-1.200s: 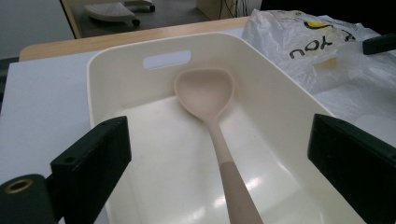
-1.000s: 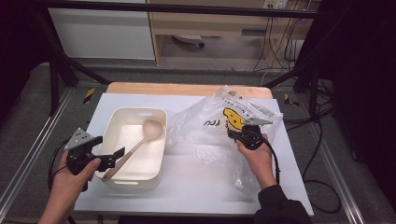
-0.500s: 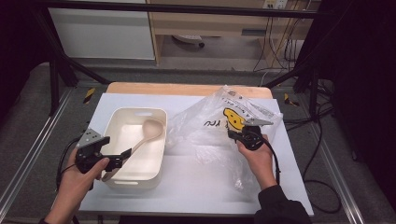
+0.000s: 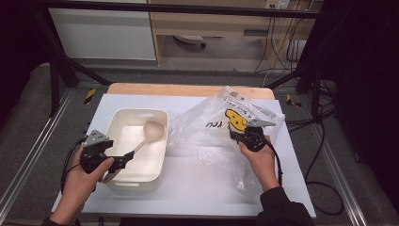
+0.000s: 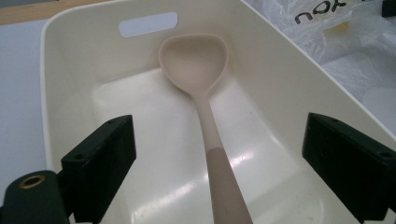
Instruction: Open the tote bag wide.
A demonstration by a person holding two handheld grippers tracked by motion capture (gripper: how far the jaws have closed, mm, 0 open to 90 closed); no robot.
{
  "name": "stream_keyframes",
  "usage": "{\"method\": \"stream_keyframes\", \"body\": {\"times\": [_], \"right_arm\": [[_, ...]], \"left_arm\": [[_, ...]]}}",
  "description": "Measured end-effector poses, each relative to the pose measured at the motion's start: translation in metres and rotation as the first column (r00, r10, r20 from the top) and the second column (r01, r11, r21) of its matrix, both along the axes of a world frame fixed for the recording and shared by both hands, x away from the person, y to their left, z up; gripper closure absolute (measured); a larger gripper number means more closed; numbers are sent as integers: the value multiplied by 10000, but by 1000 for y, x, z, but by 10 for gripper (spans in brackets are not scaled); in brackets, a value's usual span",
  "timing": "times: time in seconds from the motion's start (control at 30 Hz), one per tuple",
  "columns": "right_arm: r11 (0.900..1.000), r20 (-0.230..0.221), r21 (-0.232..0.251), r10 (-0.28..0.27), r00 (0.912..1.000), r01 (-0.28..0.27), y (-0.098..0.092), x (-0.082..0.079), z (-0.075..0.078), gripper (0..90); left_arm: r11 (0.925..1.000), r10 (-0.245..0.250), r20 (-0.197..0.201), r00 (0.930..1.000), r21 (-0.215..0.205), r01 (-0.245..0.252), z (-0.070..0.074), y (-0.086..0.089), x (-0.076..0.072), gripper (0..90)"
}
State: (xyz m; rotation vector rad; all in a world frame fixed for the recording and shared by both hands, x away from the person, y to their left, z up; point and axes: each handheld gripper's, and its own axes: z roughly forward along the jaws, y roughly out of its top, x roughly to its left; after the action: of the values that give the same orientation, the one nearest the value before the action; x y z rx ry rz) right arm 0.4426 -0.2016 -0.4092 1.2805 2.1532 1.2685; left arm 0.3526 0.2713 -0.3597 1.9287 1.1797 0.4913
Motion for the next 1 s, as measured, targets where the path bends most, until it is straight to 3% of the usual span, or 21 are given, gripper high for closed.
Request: {"method": "stream_keyframes", "body": {"times": [0.27,0.73,1.0], "right_arm": [[10000,-8,44,-46,10000,46,0,-1,1,900],[10000,-7,39,-29,10000,29,-1,0,0,900],[10000,23,50,-36,10000,36,-2,-1,0,900]], "left_arm": [[9999,-102,-243,9997,38,103,0,-3,-2,97],[9999,-112,-185,9998,-98,110,-1,1,-17,115],[10000,63,-283,9996,-64,-65,-3,3,-18,143]]}}
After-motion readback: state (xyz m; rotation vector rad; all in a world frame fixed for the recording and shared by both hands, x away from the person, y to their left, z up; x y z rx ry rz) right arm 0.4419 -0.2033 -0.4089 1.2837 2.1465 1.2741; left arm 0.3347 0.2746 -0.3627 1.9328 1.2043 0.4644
